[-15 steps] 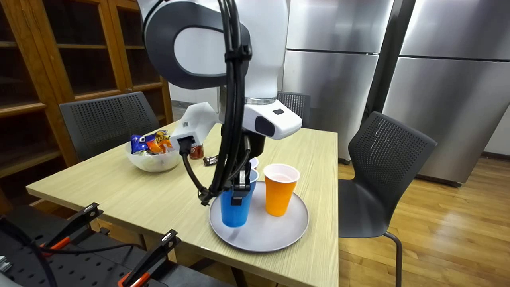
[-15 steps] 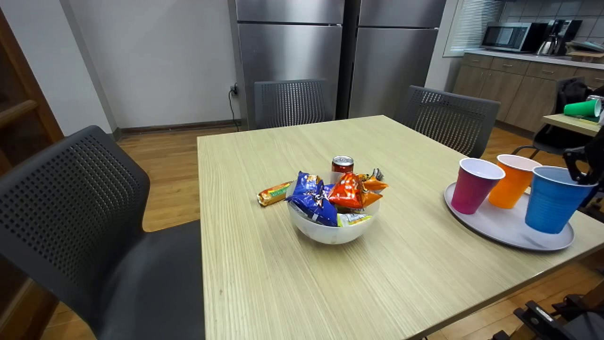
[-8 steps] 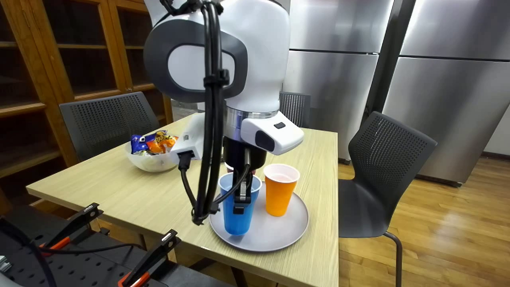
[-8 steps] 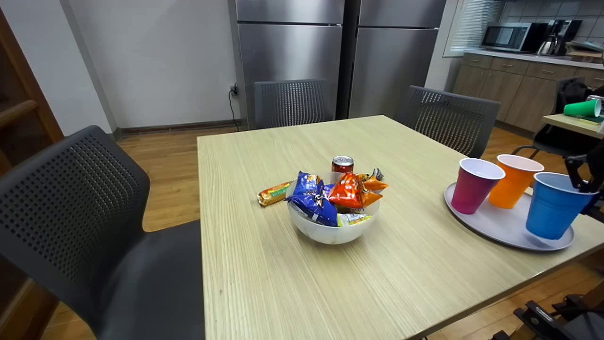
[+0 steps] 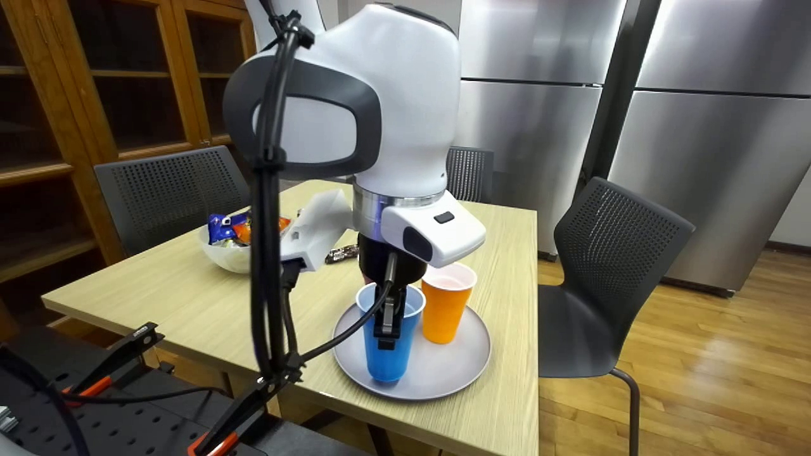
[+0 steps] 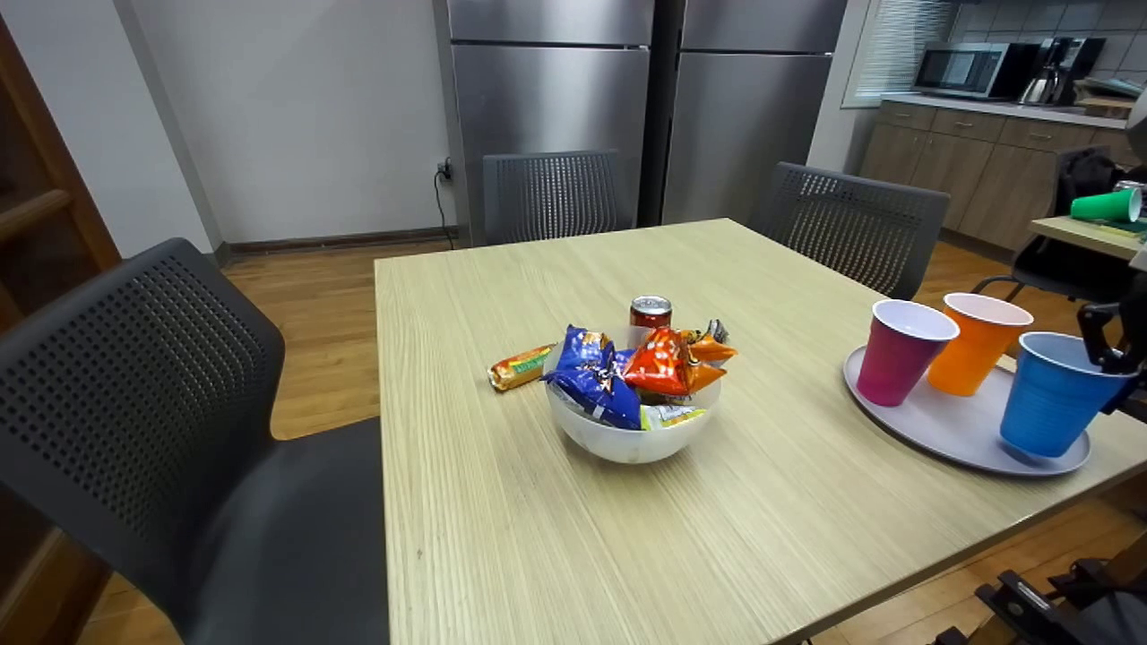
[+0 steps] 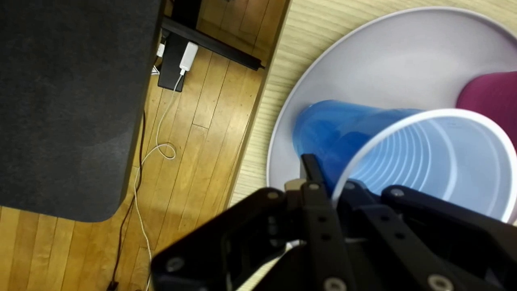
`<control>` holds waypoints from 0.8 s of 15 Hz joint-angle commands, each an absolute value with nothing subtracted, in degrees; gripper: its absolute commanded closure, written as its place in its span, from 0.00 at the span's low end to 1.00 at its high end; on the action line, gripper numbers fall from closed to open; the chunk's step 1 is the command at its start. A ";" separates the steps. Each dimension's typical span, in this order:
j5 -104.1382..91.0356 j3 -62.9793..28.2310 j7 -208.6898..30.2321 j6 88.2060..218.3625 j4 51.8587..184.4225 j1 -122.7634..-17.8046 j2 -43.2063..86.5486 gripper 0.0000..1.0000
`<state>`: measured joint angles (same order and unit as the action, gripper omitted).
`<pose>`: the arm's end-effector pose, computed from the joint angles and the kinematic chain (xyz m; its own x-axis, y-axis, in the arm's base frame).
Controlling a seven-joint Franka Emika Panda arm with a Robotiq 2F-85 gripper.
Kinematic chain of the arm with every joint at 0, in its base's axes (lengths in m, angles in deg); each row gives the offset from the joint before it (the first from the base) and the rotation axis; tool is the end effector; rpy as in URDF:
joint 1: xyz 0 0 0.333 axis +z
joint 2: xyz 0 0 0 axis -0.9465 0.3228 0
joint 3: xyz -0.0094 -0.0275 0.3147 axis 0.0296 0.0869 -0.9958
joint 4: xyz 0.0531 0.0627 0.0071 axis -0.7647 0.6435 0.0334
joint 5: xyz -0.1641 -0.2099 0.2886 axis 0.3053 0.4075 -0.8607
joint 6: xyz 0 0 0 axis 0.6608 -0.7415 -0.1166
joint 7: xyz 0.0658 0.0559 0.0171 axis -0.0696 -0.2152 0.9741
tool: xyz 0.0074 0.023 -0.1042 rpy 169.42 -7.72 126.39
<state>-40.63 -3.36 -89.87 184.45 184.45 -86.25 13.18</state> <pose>0.2927 -0.2337 0.1735 0.3695 -0.9288 -0.0292 -0.9268 -0.3660 -0.0835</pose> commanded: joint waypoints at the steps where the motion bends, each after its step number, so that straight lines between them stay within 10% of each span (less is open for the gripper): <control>1: -47.09 -5.28 -85.83 186.50 184.55 -86.56 13.46 1.00; 12: -60.86 -7.97 -78.84 187.15 184.56 -86.54 14.08 1.00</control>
